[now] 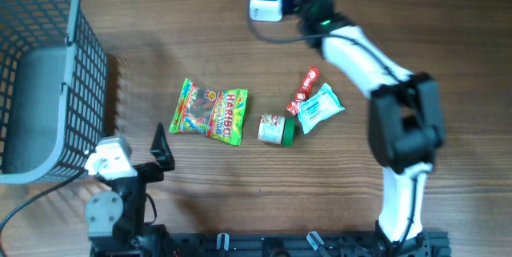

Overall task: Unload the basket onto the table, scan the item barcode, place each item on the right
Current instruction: 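Hold the tissue pack under the scanner with the right gripper, then carry the tissue pack to the far right and release it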

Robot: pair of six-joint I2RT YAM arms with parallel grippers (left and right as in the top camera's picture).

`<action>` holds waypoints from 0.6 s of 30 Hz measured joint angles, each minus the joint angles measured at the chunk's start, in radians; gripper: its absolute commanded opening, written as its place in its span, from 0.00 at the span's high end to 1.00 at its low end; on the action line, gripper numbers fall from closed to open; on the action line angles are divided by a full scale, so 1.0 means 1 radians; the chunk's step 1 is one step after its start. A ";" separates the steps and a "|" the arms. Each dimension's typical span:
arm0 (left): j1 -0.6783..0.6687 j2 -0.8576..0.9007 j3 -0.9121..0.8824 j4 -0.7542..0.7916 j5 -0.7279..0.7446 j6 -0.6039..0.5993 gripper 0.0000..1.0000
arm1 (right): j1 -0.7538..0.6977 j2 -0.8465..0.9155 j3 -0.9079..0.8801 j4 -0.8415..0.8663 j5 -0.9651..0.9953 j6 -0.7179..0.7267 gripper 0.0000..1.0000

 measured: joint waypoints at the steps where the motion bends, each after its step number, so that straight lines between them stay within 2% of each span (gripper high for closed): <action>1: 0.000 0.005 -0.014 0.013 0.013 0.006 0.00 | -0.032 -0.043 0.002 -0.047 0.013 0.003 0.56; 4: 0.000 0.011 -0.064 0.063 0.032 0.014 0.00 | -0.176 -0.140 0.014 -0.222 0.049 0.006 0.56; 7: 0.000 0.011 -0.105 0.097 0.042 0.017 0.00 | -0.352 -0.140 0.016 -0.380 0.068 0.013 0.56; 10: 0.000 0.011 -0.134 0.101 0.045 0.017 0.00 | -0.511 -0.126 -0.023 -0.404 0.065 0.021 0.51; 11: 0.000 0.011 -0.150 0.105 0.049 0.017 0.00 | -0.604 -0.108 -0.045 -0.400 0.058 0.025 0.50; 16: 0.000 0.011 -0.191 0.126 0.052 0.017 0.00 | -0.777 -0.010 -0.077 -0.397 0.043 0.024 0.50; 17: 0.000 0.011 -0.197 0.126 0.052 0.017 0.00 | -0.803 0.005 -0.081 -0.399 0.040 0.024 0.48; 18: 0.000 0.011 -0.202 0.126 0.052 0.017 0.00 | -0.837 0.026 -0.084 -0.404 0.040 0.024 0.39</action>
